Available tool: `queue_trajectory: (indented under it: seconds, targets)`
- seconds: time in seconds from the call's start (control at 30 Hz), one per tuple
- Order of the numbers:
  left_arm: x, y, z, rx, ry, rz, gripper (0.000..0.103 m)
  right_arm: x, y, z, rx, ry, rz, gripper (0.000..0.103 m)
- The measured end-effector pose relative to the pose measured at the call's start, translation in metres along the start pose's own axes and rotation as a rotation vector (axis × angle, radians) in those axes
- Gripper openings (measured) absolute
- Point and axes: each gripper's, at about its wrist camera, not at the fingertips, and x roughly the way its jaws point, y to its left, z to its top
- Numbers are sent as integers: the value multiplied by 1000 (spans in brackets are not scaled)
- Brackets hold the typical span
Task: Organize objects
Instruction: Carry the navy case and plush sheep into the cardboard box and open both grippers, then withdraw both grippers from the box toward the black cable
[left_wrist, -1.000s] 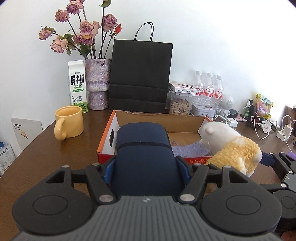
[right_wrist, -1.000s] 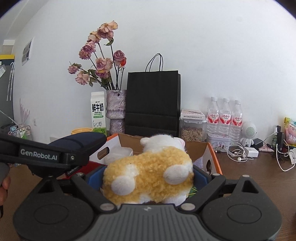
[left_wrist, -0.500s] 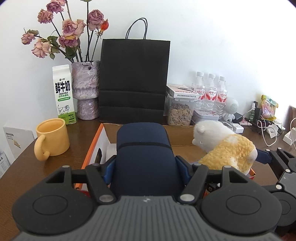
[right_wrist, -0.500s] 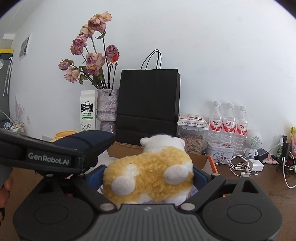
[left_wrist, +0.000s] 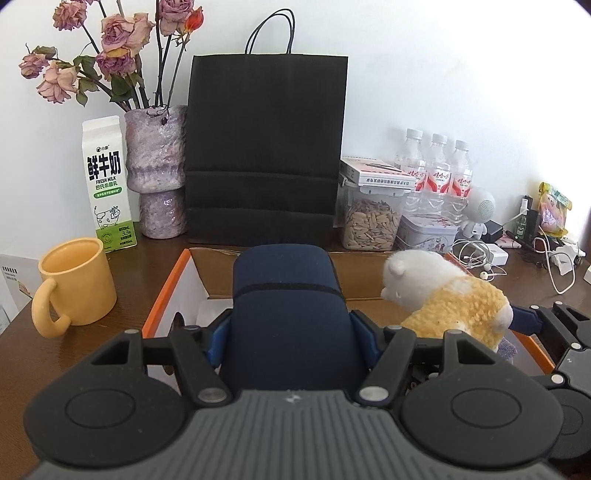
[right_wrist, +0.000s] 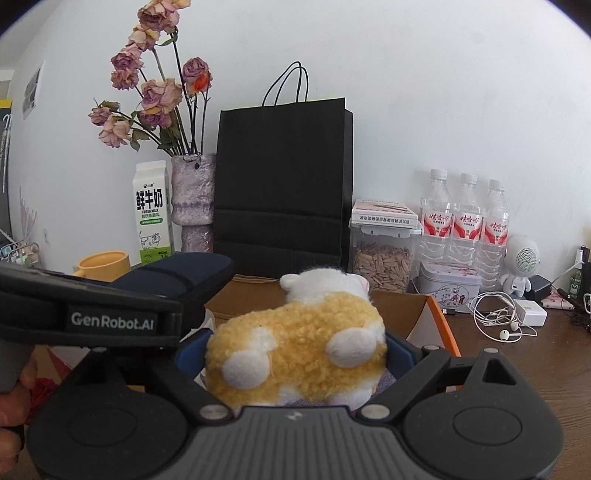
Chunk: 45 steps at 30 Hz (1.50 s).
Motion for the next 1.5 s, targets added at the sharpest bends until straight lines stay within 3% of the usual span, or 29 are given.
queue_trajectory:
  seconds: [0.17,0.27,0.83,1.5]
  targets:
    - [8,5,1,-10,16,-12,72,10,-2,-2,-1,35,-9,97]
    - [6,7,0,-18,-2,13,103,13,-6,-4,30,65,-19,100]
    - [-6,4,2,-17,-15,28,103,1,-1,-2,18,50,-13,103]
    - [-103,14,-30,-25,-35,83,103,-84,25,-19,8,32,-6,103]
